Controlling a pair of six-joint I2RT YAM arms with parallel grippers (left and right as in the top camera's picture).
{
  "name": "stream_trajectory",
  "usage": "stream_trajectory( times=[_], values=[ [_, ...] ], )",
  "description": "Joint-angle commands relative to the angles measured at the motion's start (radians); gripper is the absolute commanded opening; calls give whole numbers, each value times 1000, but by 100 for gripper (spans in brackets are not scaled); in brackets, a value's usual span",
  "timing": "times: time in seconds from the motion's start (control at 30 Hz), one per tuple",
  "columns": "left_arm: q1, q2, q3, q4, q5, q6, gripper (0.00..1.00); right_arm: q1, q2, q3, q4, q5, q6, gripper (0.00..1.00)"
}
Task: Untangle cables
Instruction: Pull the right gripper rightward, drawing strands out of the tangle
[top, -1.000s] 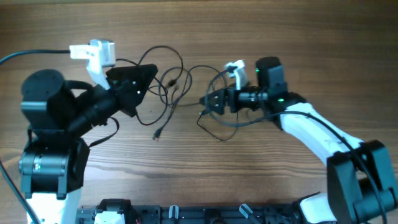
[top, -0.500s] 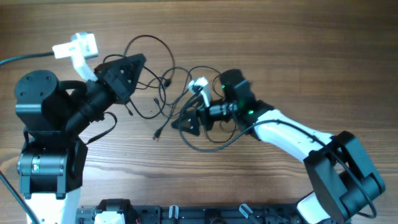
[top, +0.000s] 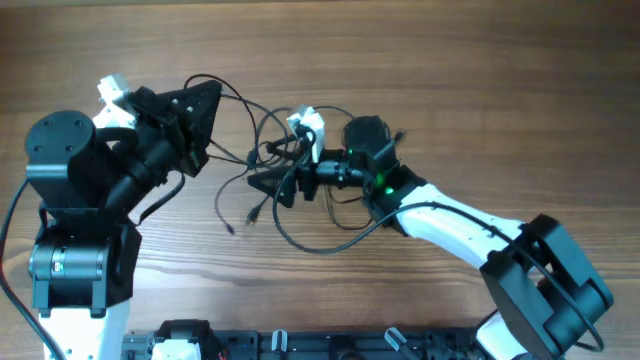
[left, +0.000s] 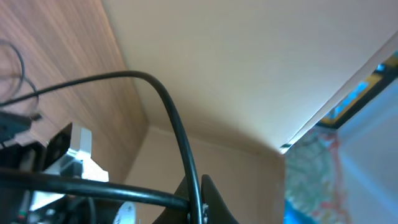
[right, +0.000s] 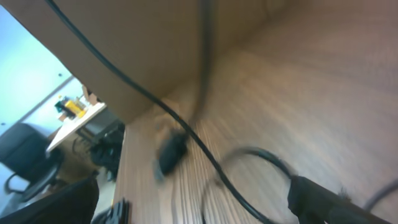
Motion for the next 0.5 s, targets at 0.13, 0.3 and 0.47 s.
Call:
stream_trajectory(
  times=[0.13,0.3,0.47],
  values=[
    [-46,0,5,5,8,-228,4,109,17,7,80,184,3,100],
    [-79,0,5,27,19,-155,4,109,17,7,100,205,2,100],
    [-82,0,5,26,92,-85,4,74,17,7,147,135,-98,100]
  ],
)
